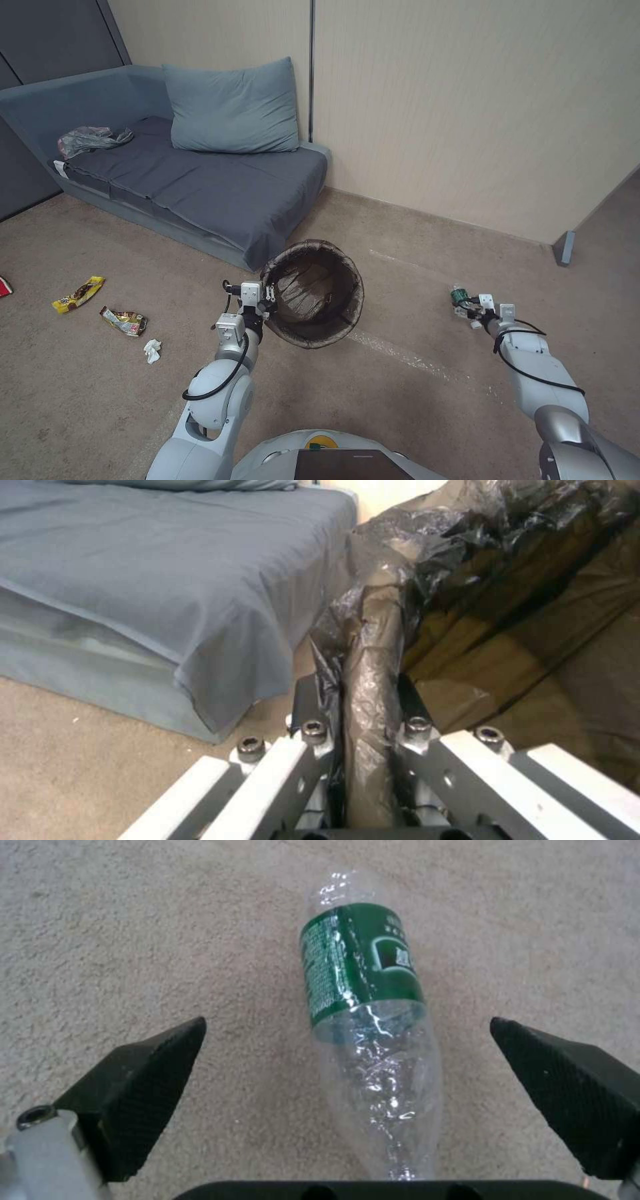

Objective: Pick up the trash bin, then pick up the garbage from the floor and place it into the trash bin.

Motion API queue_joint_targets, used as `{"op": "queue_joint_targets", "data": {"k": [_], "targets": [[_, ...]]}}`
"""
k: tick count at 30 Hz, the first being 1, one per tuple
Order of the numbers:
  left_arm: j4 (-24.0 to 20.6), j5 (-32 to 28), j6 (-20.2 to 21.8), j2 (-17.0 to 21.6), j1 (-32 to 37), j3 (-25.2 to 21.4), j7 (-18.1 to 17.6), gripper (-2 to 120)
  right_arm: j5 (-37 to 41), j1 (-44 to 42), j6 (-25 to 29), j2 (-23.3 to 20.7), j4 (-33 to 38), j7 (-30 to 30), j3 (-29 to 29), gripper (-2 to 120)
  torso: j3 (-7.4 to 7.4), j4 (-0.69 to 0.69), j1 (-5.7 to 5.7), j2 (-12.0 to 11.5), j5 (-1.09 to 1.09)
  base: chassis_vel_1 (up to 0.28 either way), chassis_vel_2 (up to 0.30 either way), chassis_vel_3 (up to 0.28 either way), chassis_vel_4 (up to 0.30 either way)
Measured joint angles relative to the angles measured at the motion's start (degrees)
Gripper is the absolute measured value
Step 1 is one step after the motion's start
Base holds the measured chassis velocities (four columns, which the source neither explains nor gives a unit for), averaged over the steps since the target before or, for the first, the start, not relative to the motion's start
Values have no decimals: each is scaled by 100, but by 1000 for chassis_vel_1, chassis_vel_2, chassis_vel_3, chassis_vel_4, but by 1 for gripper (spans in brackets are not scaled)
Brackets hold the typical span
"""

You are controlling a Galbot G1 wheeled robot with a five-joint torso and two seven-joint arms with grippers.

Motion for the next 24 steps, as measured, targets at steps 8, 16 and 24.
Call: {"op": "queue_joint_targets", "data": {"k": [8, 16, 24], "targets": [[-20, 59, -6, 12, 58, -1, 8, 3, 50, 188, -503, 53, -158, 347, 4, 100, 0, -2, 0, 0, 0, 0, 0, 0, 0], [-27, 97, -19, 34, 94, -4, 15, 3, -11, 482, -698, 180, -524, 558, 9, 100, 0, 0, 0, 0, 0, 0, 0, 0, 0], [19, 142, -46, 34, 121, 24, 17, 3, 79, 647, -823, 373, -741, 521, 42, 91, 0, 0, 0, 0, 0, 0, 0, 0, 0]]}}
